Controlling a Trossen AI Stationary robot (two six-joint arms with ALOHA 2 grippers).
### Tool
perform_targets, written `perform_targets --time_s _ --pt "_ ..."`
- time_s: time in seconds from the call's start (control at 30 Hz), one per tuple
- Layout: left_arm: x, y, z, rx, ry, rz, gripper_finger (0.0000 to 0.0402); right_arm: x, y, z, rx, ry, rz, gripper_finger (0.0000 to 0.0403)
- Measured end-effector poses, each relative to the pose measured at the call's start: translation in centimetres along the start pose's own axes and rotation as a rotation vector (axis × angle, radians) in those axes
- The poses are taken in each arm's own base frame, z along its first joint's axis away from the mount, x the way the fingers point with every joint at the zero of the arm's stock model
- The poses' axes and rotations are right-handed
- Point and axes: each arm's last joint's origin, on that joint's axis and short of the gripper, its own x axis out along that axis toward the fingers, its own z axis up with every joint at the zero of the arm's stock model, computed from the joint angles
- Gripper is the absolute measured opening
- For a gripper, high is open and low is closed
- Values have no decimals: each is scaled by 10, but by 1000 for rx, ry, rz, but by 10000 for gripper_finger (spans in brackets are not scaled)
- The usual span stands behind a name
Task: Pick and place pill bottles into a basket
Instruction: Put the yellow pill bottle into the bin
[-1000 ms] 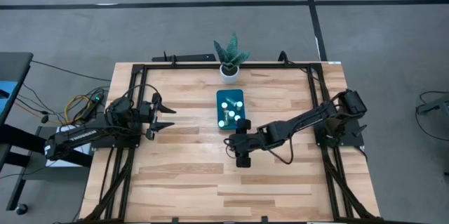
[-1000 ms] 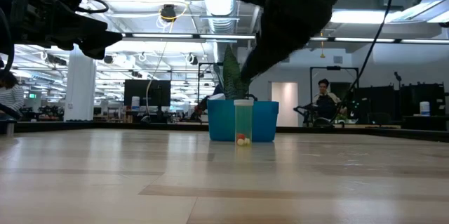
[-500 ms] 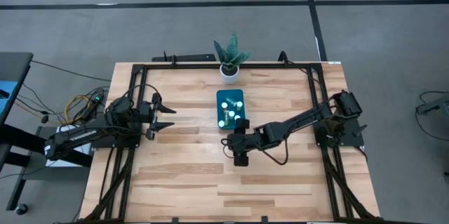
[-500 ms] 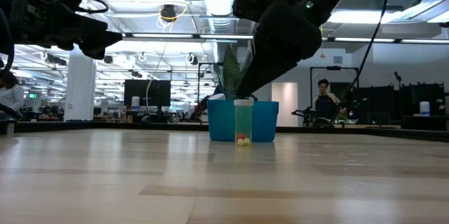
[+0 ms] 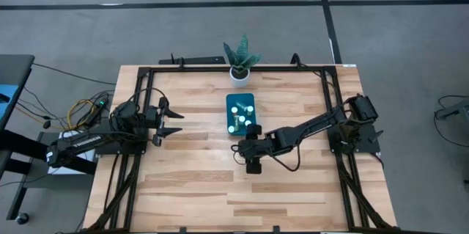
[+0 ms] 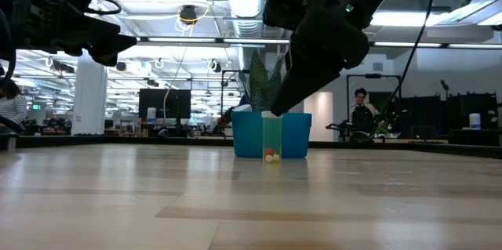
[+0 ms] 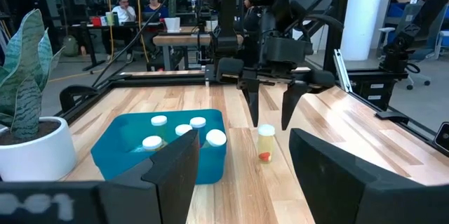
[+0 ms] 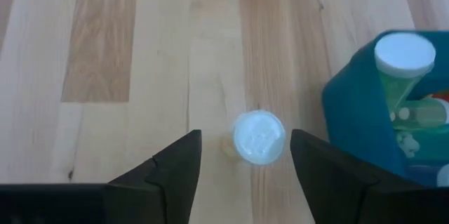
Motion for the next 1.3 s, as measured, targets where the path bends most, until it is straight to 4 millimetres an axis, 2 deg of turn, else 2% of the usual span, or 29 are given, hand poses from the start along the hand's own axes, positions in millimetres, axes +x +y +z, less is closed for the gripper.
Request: perform_targets --time_s 1.2,1.3 --pt "0 0 0 0 0 0 213 1 -3 1 8 1 13 202" --pt "0 0 0 0 0 0 213 11 -1 0 13 -8 16 202"
